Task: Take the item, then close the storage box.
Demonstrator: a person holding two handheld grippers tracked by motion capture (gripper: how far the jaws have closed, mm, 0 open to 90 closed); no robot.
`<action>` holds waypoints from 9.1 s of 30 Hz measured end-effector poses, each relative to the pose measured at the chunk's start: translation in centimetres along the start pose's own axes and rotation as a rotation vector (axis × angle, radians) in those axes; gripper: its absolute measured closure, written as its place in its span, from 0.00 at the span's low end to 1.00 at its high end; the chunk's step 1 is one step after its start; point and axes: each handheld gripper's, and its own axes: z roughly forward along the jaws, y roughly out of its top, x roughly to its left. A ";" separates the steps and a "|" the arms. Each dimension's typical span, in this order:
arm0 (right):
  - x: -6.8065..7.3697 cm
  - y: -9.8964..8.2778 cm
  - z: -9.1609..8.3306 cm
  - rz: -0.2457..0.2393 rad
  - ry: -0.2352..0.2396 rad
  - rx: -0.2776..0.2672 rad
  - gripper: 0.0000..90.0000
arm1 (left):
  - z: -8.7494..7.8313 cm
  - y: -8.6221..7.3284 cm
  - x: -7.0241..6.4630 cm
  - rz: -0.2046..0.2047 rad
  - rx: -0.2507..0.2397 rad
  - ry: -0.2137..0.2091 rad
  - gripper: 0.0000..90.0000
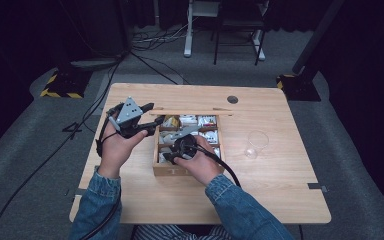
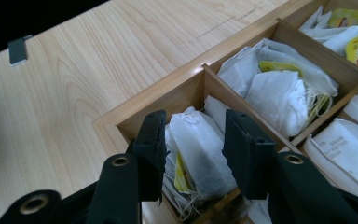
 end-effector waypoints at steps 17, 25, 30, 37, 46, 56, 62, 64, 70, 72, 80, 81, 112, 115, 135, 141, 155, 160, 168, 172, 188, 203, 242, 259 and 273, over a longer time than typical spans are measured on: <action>0.0 -0.1 1.3 -0.049 -0.051 0.056 0.76 | 0.0 0.0 0.0 0.000 -0.002 0.001 0.49; -0.1 0.1 1.1 -0.066 -0.067 0.063 0.88 | 0.0 0.0 0.0 -0.003 -0.003 0.000 0.49; 0.1 0.2 1.2 -0.086 -0.080 0.081 0.98 | 0.0 0.0 0.0 -0.002 -0.004 -0.001 0.49; 0.2 0.3 0.8 -0.091 -0.092 0.068 1.00 | 0.0 -0.1 0.0 -0.003 -0.005 -0.002 0.49; 0.4 0.7 -1.0 -0.080 -0.081 0.017 1.00 | 0.0 0.0 0.1 -0.003 -0.003 -0.005 0.49; 0.6 1.1 -3.3 -0.067 -0.075 -0.041 1.00 | 0.0 0.0 0.1 -0.003 -0.005 -0.004 0.49; 0.5 1.2 -4.3 -0.060 -0.071 -0.061 1.00 | 0.0 -0.1 0.1 -0.008 -0.005 -0.010 0.49; 0.4 1.2 -4.7 -0.055 -0.068 -0.068 1.00 | 0.0 -0.1 0.1 -0.004 -0.003 -0.009 0.49; 0.5 1.2 -6.0 -0.050 -0.068 -0.090 1.00 | 0.0 -0.1 0.1 -0.005 -0.004 -0.009 0.49; 0.4 1.2 -6.5 -0.048 -0.072 -0.096 1.00 | 0.0 -0.1 0.1 -0.004 -0.004 -0.008 0.49; -0.3 0.9 -8.4 -0.034 -0.093 -0.111 1.00 | 0.1 -0.1 0.1 -0.009 -0.007 -0.009 0.49; -0.4 0.8 -8.6 -0.030 -0.095 -0.112 1.00 | 0.1 -0.1 0.1 -0.009 -0.007 -0.009 0.49; -4.2 -2.5 -16.3 0.097 -0.211 -0.230 1.00 | 0.0 -0.1 0.1 -0.006 -0.005 -0.005 0.49; -4.6 -2.9 -17.1 0.111 -0.227 -0.239 1.00 | 0.0 -0.1 0.1 -0.005 -0.005 -0.004 0.49; -6.8 -5.0 -20.2 0.169 -0.319 -0.252 1.00 | 0.0 -0.1 0.1 -0.007 -0.005 -0.005 0.49; -7.8 -5.5 -20.8 0.192 -0.356 -0.254 1.00 | 0.0 -0.1 0.1 -0.007 -0.004 -0.004 0.49; -11.2 -7.6 -21.4 0.275 -0.442 -0.278 1.00 | 0.0 -0.1 0.1 -0.007 -0.005 -0.004 0.49; -12.1 -8.5 -21.3 0.304 -0.463 -0.277 1.00 | 0.0 -0.1 0.1 -0.007 -0.005 -0.004 0.49; -13.0 -9.7 -20.7 0.335 -0.477 -0.264 1.00 | 0.0 -0.1 0.1 -0.012 -0.003 -0.004 0.49; -13.1 -10.1 -20.4 0.342 -0.479 -0.256 1.00 | 0.0 -0.1 0.1 -0.011 -0.003 -0.003 0.48; -13.7 -11.5 -19.5 0.350 -0.503 -0.246 1.00 | 0.0 -0.1 0.1 -0.013 -0.004 -0.005 0.48; -14.0 -12.2 -18.6 0.362 -0.504 -0.232 1.00 | 0.0 -0.1 0.1 -0.015 -0.004 -0.008 0.48; -13.1 -15.0 -22.0 0.367 -0.551 -0.194 0.66 | 0.0 -0.1 -0.2 -0.005 0.021 -0.009 0.48; -13.8 -19.5 -21.4 0.392 -0.543 -0.109 0.50 | -0.4 -0.7 -1.1 0.024 0.058 0.003 0.47; -13.8 -23.1 -19.6 0.430 -0.507 -0.144 0.50 | -0.7 -1.5 -2.0 0.019 0.111 0.007 0.44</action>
